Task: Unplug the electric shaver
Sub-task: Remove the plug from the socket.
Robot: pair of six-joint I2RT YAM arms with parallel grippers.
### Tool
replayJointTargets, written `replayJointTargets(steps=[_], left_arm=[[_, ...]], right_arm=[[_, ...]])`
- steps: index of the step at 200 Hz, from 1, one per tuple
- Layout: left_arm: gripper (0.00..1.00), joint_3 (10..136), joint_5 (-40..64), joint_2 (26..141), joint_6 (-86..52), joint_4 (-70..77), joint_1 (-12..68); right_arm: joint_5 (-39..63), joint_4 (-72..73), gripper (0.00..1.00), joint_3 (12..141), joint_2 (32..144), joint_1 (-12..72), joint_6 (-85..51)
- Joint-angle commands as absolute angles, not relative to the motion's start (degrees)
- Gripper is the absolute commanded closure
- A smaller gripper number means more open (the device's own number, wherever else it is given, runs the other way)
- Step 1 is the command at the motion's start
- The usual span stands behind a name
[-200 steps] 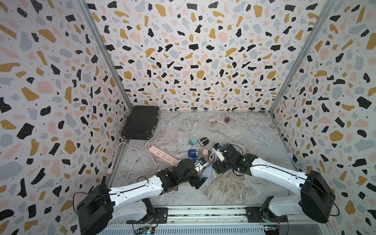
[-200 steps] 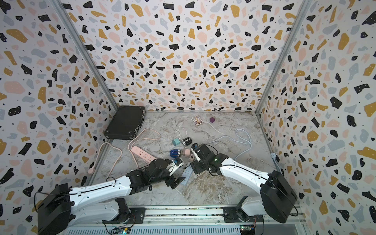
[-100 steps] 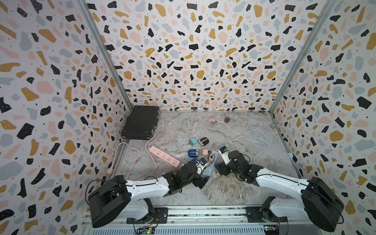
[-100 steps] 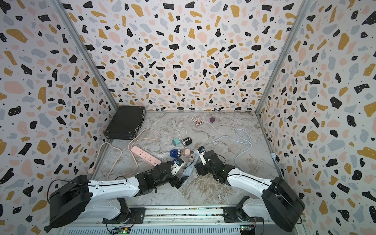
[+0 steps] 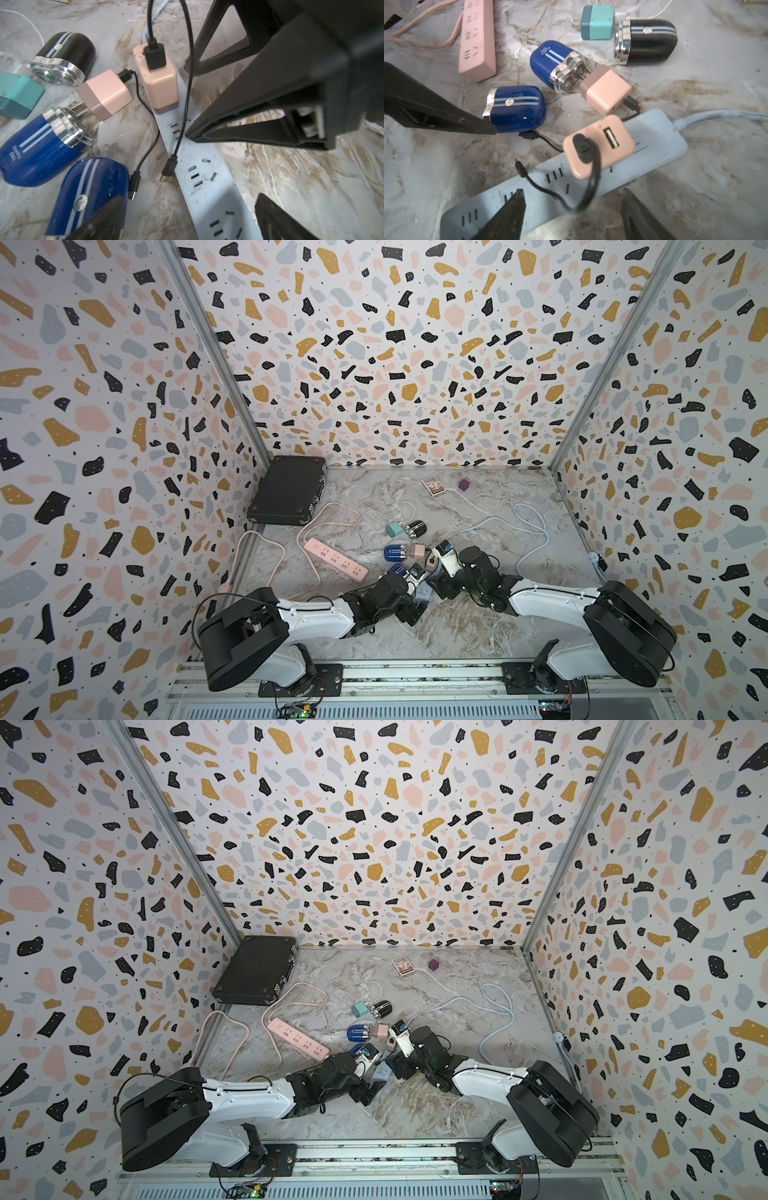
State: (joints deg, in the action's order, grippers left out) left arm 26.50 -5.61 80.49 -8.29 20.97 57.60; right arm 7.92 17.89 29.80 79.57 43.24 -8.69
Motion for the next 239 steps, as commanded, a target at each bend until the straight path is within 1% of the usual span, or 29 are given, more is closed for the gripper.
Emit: replayJointTargets(steps=[1,35,47,57,67,76,94,107,140,171,182,192,207,225,239], left_arm=[[0.12,26.9,-5.2,82.4,-8.7,23.7,57.9],[0.23,27.8,-3.9,85.5,-9.4,24.4,57.8],[0.25,27.3,-4.2,86.0,-9.7,25.9,57.9],[0.32,27.2,-4.5,86.1,-9.8,25.8,57.9],[0.34,27.2,-4.7,86.1,-9.7,25.7,57.8],[0.38,27.2,-4.9,85.9,-9.7,25.5,57.8],[0.43,27.1,-5.0,85.5,-9.6,25.0,57.8],[0.44,27.1,-5.0,85.1,-9.5,24.9,57.8],[0.53,27.2,-4.4,85.6,-9.5,24.8,57.9],[0.58,28.0,-2.8,86.6,-9.3,24.9,57.9],[0.59,28.4,-2.3,87.0,-9.2,24.6,57.8],[0.59,28.5,-2.0,87.3,-9.1,24.5,57.9],[0.6,28.6,-1.4,87.4,-9.1,25.0,57.8],[0.6,28.7,-1.0,87.5,-9.1,24.9,57.9],[0.61,28.8,-0.8,87.6,-9.1,25.0,58.0]], right_arm=[[7.8,17.6,0.26,31.7,78.7,43.2,-5.5],[8.2,17.5,0.26,33.9,82.0,43.2,-2.7],[7.5,15.6,0.26,35.4,83.2,43.2,-1.5],[7.5,14.7,0.26,36.3,83.7,43.2,-0.9],[7.7,14.8,0.26,36.5,84.0,43.2,-0.6],[8.1,14.9,0.26,36.6,84.1,43.2,-0.6],[8.6,14.5,0.26,36.8,84.1,43.2,-0.7],[8.8,14.3,0.27,36.7,83.6,43.2,-0.7],[8.6,14.3,0.27,36.4,83.4,43.2,0.0],[8.8,13.5,0.31,37.2,83.7,43.2,1.2],[8.4,13.0,0.37,37.6,83.6,43.1,1.8],[8.1,12.6,0.38,38.0,83.5,43.1,2.3],[7.7,12.6,0.37,38.5,83.5,43.0,2.9],[7.3,11.9,0.31,39.4,83.6,42.7,3.4],[7.1,11.3,0.3,39.7,83.2,42.6,3.8]])
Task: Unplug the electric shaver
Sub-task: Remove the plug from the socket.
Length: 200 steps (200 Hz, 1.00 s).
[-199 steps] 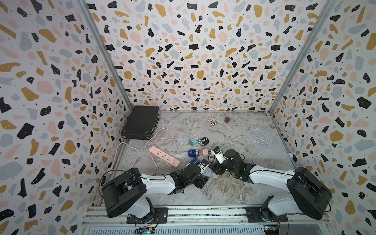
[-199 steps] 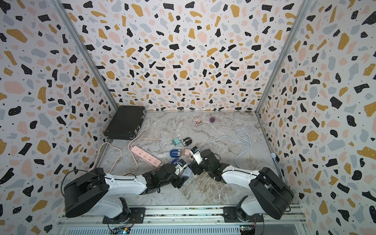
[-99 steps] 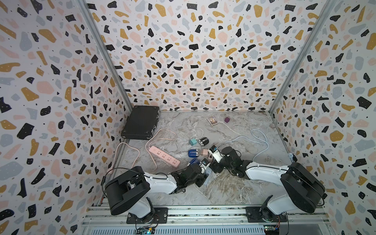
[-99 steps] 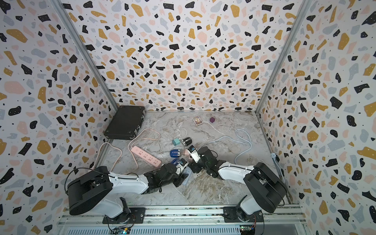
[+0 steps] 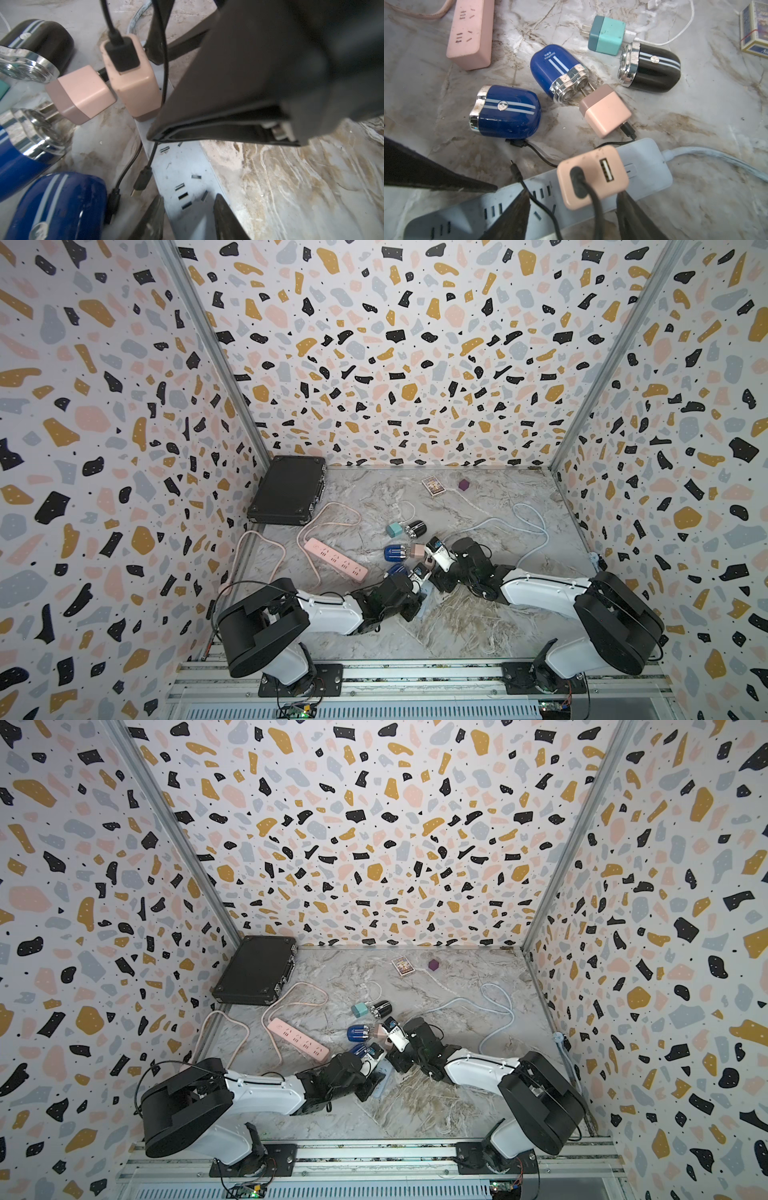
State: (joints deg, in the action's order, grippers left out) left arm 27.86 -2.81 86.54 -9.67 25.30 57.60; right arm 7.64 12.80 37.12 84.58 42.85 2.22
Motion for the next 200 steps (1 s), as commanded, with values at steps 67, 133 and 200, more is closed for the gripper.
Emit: replayJointTargets(steps=[67,133,200], left_arm=[[0.68,29.7,0.3,88.4,-9.1,24.7,57.9],[0.74,31.9,1.8,86.2,-8.3,21.4,57.9],[0.73,32.2,3.7,78.6,-8.5,19.1,58.2]], right_arm=[[4.0,12.0,0.29,35.7,77.1,42.3,3.5],[5.5,10.3,0.29,39.8,82.7,42.0,4.6],[3.7,10.7,0.28,39.7,84.5,41.1,5.6]])
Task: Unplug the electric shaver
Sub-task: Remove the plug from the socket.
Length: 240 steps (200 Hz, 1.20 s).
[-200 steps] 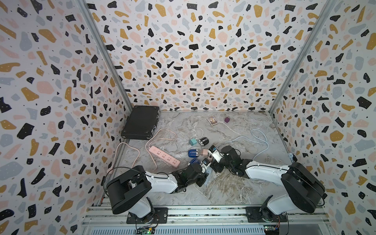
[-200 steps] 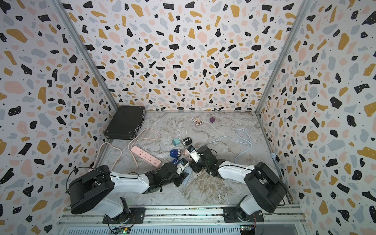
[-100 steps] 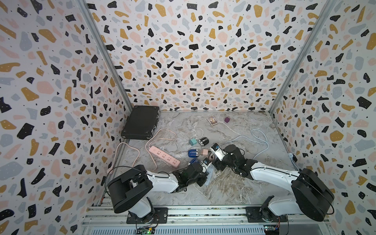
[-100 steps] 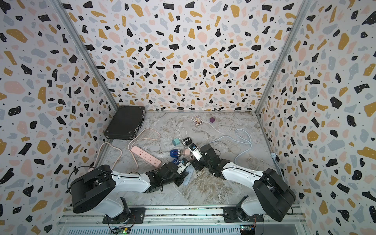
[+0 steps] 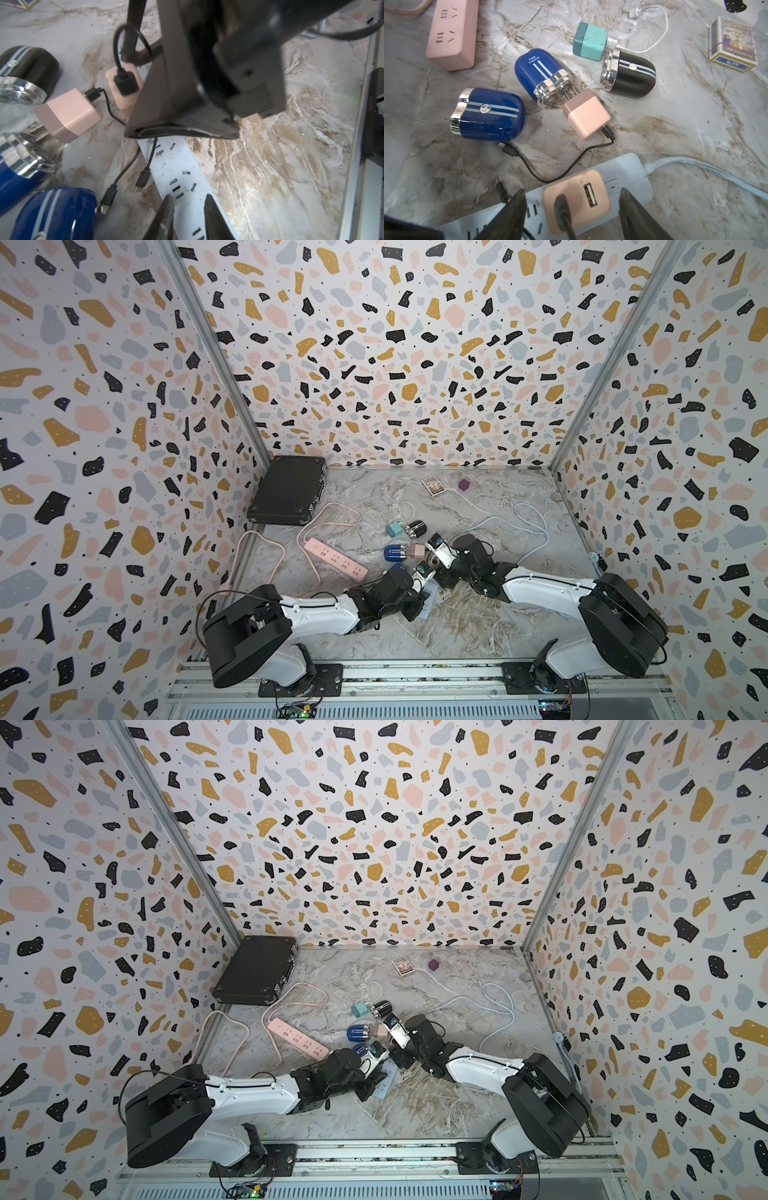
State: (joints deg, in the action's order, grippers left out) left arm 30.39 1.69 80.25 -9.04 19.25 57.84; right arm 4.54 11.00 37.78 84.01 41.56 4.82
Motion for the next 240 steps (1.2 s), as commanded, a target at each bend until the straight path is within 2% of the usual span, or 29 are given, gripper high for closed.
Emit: replayJointTargets(steps=[1,95,167,240], left_arm=[[0.73,32.2,3.7,78.6,-8.6,19.1,58.2],[0.76,30.3,6.3,91.0,-10.6,30.3,58.6],[0.78,26.5,3.5,87.8,-11.8,30.9,58.5],[0.78,26.0,3.5,88.2,-12.3,31.3,58.5]], right_arm=[[3.7,10.7,0.28,39.7,84.6,41.1,5.6],[4.2,12.0,0.28,39.6,84.6,40.0,5.6],[7.3,12.8,0.28,40.3,85.8,38.2,6.4],[6.2,13.4,0.34,40.2,87.5,38.1,6.8]])
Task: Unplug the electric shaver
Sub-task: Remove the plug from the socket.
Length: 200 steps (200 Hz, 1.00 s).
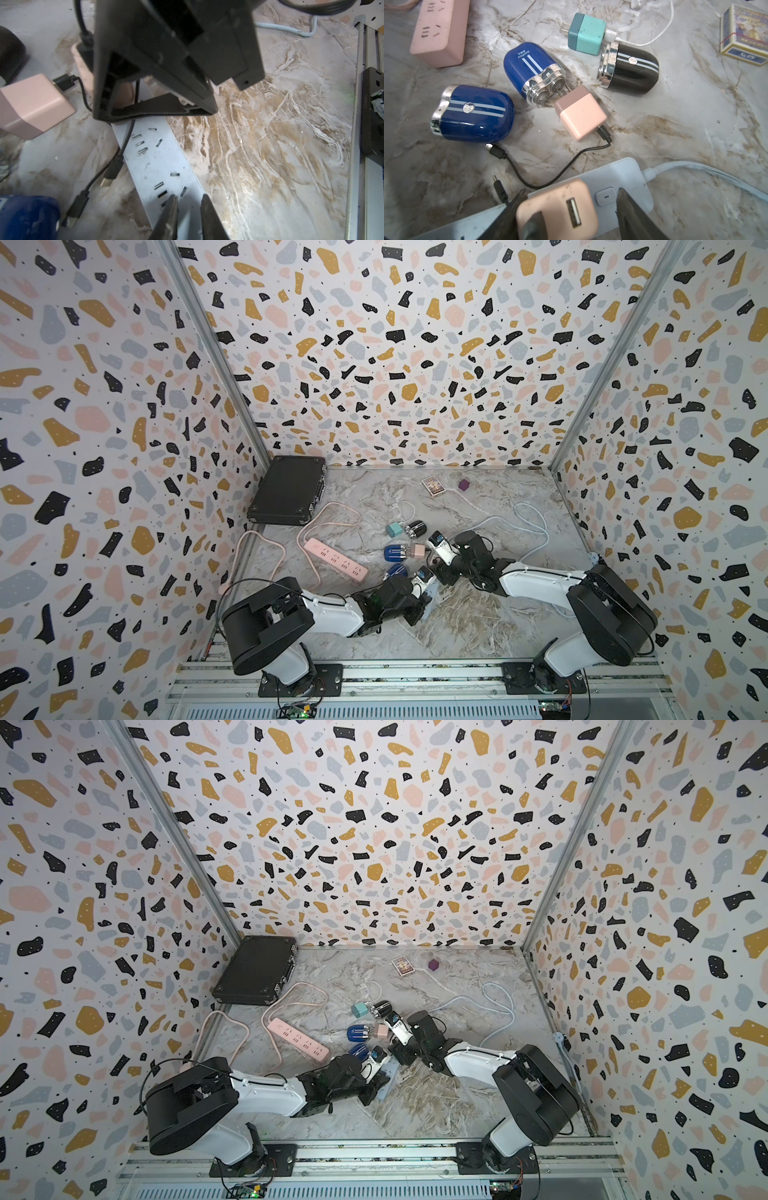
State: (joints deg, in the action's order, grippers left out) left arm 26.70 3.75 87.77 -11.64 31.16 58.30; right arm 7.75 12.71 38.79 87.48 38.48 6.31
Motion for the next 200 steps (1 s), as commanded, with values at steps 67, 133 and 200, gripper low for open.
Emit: replayJointTargets(steps=[67,133,200], left_arm=[[0.78,25.9,3.5,88.3,-12.3,31.3,58.5],[0.79,27.0,3.3,91.3,-12.6,31.6,58.6],[0.8,29.2,3.2,91.9,-12.7,29.5,58.5]], right_arm=[[6.4,11.8,0.61,40.7,86.9,38.1,7.4],[3.9,10.9,0.76,37.0,80.9,38.1,4.9],[2.2,10.8,0.89,35.8,79.5,38.9,2.2]])
